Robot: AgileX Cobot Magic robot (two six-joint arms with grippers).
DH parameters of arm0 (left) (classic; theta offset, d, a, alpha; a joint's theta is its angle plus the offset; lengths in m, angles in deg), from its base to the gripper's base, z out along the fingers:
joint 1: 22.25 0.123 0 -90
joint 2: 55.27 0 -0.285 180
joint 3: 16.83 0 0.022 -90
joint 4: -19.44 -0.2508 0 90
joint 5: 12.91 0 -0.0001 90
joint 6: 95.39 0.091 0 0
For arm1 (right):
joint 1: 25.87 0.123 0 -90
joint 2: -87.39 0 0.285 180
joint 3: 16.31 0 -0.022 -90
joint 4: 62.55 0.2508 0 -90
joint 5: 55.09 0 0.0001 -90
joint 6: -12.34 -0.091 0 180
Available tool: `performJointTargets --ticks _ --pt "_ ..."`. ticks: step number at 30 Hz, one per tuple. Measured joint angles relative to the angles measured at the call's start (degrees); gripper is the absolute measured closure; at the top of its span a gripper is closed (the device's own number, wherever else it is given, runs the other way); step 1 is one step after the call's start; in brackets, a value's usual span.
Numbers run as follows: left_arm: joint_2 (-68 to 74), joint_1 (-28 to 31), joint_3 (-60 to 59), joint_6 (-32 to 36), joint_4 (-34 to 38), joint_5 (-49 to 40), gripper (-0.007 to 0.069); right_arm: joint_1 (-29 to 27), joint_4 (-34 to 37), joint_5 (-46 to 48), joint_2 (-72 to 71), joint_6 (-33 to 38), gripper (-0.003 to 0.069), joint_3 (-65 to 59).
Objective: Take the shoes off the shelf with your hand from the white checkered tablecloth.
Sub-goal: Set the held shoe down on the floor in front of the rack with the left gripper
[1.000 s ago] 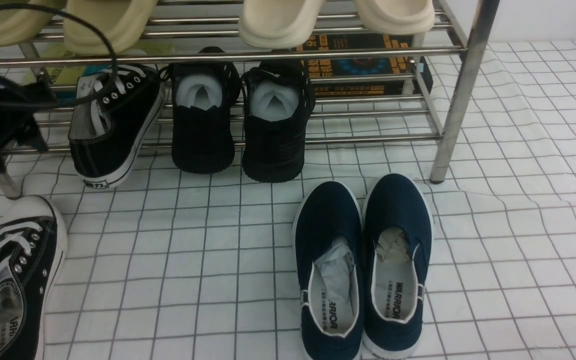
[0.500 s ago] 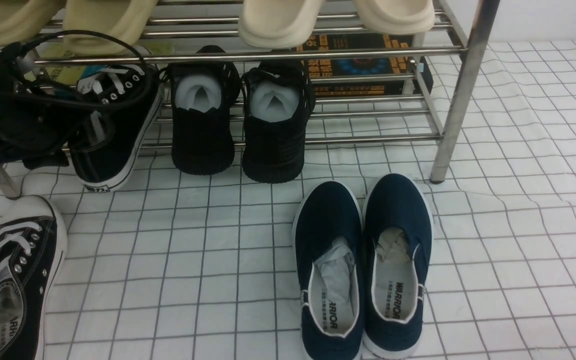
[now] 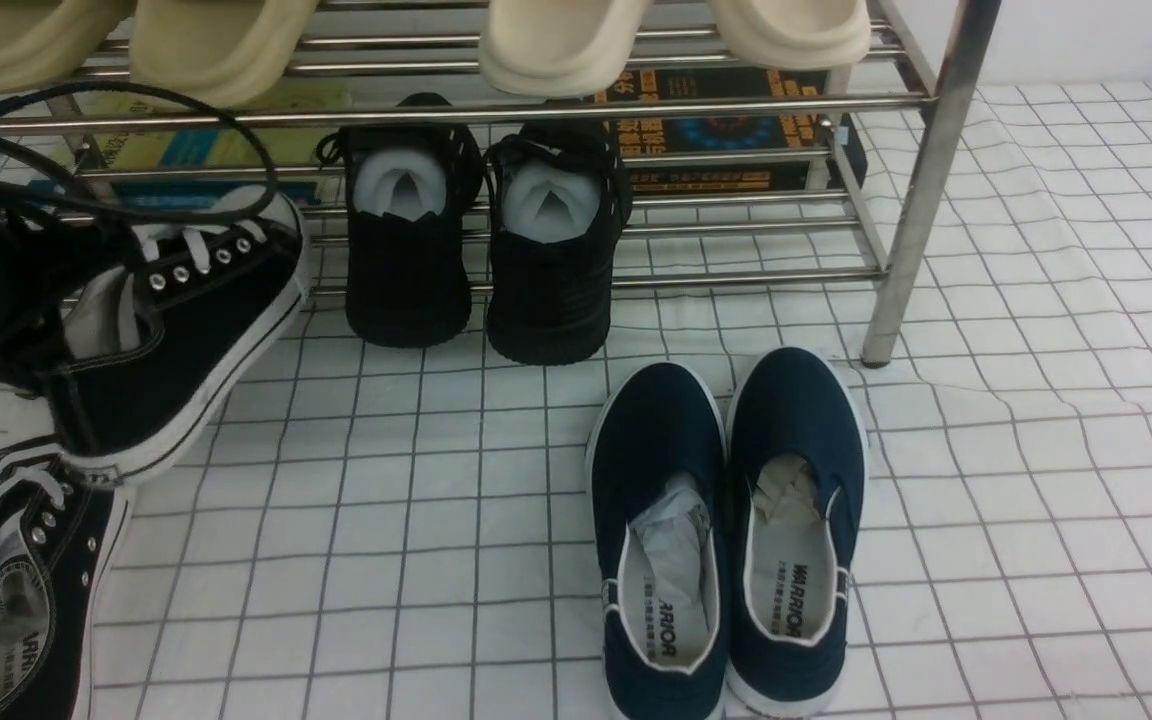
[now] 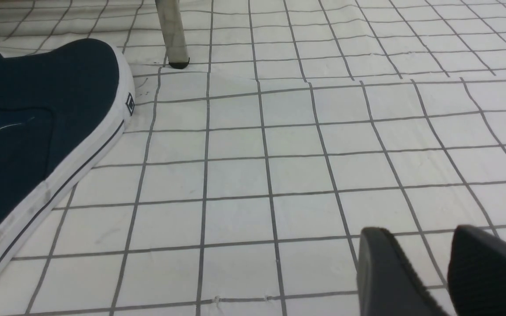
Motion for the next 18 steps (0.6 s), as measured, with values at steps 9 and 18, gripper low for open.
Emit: performJointTargets --ticks 9,18 --pt "-6.4 -6.4 -7.8 -7.8 -2.6 -7.3 0.0606 0.0 0.0 0.0 0.0 0.0 0.042 0.0" --pt "-6.4 -12.0 -19.3 -21.8 -7.1 -0.8 0.0603 0.0 0.0 0.0 0.0 0.0 0.042 0.0"
